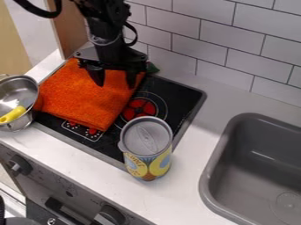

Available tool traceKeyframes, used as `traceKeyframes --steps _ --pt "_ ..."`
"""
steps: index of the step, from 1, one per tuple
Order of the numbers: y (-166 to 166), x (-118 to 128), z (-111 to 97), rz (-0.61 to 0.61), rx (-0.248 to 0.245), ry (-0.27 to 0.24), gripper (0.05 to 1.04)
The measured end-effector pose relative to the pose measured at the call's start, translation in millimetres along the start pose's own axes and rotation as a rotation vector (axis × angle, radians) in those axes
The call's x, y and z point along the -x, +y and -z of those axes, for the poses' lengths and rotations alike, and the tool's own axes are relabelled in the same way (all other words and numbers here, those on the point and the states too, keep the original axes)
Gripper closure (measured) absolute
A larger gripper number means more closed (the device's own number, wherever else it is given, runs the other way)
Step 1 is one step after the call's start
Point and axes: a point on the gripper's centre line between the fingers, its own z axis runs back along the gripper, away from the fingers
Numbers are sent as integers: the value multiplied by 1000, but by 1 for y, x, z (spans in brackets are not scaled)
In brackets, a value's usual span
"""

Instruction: Moved to the side

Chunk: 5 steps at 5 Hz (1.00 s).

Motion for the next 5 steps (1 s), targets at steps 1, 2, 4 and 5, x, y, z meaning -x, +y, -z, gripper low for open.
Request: traceKeyframes --steps 1,2,4,5 --pt "14 -2 2 56 23 2 704" --pt "24 -3 11 70 18 71 921" --pt "24 0 34 78 -43 143 1031" --pt "16 1 38 101 1 160 1031"
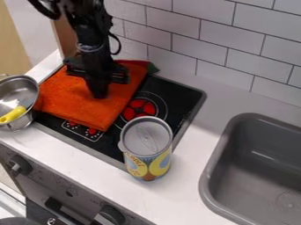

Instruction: Moved to the side

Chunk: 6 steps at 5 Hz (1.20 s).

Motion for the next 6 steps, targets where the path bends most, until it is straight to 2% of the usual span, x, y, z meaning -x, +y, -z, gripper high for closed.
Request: traceKeyframes --steps 1,3,6 --pt "-6 -1 2 -9 41 -1 1031" --pt "-27 -1 3 -21 84 -8 1031" --pt "-76 23 -7 39 174 12 1031"
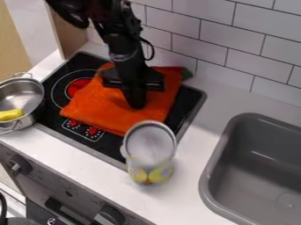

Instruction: Moved to the side

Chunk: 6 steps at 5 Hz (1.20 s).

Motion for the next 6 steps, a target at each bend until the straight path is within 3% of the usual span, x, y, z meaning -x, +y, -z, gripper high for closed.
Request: traceKeyframes --steps 1,3,5,6 --pt "-12 1 1 -20 18 -59 1031" --pt "-27 -22 7 -57 4 -156 1031" --pt "-40 -22 9 -17 63 -182 1031" --pt "-54 -21 10 14 79 -161 1031"
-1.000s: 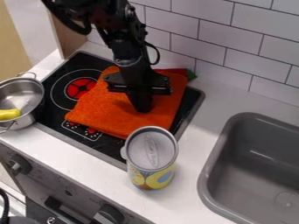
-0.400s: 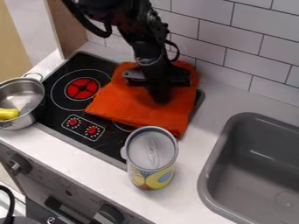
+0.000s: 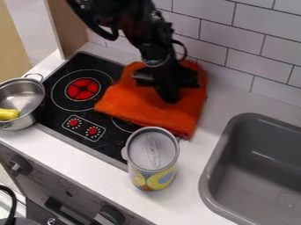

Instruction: Moved to the side

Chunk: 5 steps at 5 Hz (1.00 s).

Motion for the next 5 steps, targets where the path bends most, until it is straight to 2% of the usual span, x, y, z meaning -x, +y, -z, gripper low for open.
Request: traceKeyframes --steps 3,4,5 --pt "-14 3 1 8 18 17 1031" --pt "-15 4 -6 -9 33 5 1031" --pt "-12 -6 -26 -47 55 -28 1020"
